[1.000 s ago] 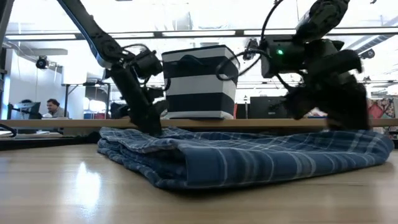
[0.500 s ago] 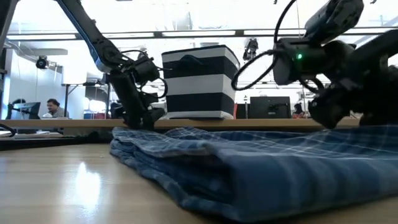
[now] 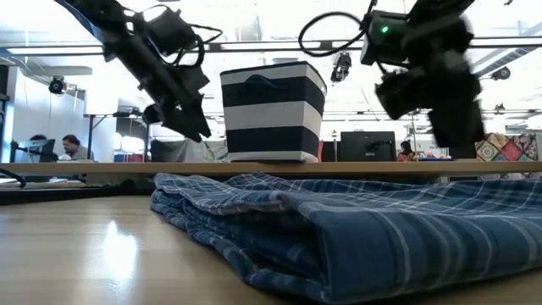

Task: Fold Laundry from Bin
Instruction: Fold the blue patterned pants

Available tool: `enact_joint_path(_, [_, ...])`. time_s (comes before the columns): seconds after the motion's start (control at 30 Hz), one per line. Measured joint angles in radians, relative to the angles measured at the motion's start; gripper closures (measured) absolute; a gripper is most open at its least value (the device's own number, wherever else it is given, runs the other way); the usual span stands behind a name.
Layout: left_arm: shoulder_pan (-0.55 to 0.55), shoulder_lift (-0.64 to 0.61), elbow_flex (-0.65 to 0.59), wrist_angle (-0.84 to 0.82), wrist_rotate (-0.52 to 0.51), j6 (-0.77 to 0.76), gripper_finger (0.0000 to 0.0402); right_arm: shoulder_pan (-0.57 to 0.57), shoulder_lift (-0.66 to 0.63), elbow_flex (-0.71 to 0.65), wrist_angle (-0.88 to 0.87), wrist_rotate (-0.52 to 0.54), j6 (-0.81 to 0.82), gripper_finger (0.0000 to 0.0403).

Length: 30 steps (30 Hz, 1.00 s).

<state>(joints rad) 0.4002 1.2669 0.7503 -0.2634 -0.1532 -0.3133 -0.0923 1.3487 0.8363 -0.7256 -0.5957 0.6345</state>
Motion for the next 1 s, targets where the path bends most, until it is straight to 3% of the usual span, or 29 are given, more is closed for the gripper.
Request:
enact_joint_path(0.1, [-0.111, 0.001, -0.037, 0.003, -0.002, -0.096, 0.0245, -0.079, 0.029, 0.024, 0.083, 0.138, -0.081, 0.0394])
enact_joint_path(0.23, [-0.239, 0.036, -0.079, 0.004, -0.049, -0.224, 0.0249, -0.186, 0.131, 0.076, 0.382, 0.271, -0.16, 0.0394])
enact_joint_path(0.4, [-0.277, 0.087, -0.13, 0.005, -0.091, -0.356, 0.0249, -0.291, 0.365, 0.255, 0.609, 0.361, -0.228, 0.0394])
enact_joint_path(0.57, [-0.274, 0.123, -0.147, 0.004, -0.092, -0.387, 0.0249, -0.346, 0.607, 0.533, 0.529, 0.385, -0.343, 0.0394])
enact_joint_path(0.73, [-0.28, 0.145, -0.133, -0.05, -0.091, -0.403, 0.0249, -0.397, 0.791, 0.8, 0.375, 0.569, -0.438, 0.0394])
enact_joint_path(0.83, [-0.286, 0.14, -0.125, -0.07, -0.088, -0.399, 0.0249, -0.414, 0.858, 0.938, 0.335, 0.632, -0.494, 0.0394])
enact_joint_path(1.0, [-0.286, 0.087, -0.109, -0.144, -0.086, -0.394, 0.0249, -0.411, 0.89, 1.071, 0.219, 0.633, -0.524, 0.0394])
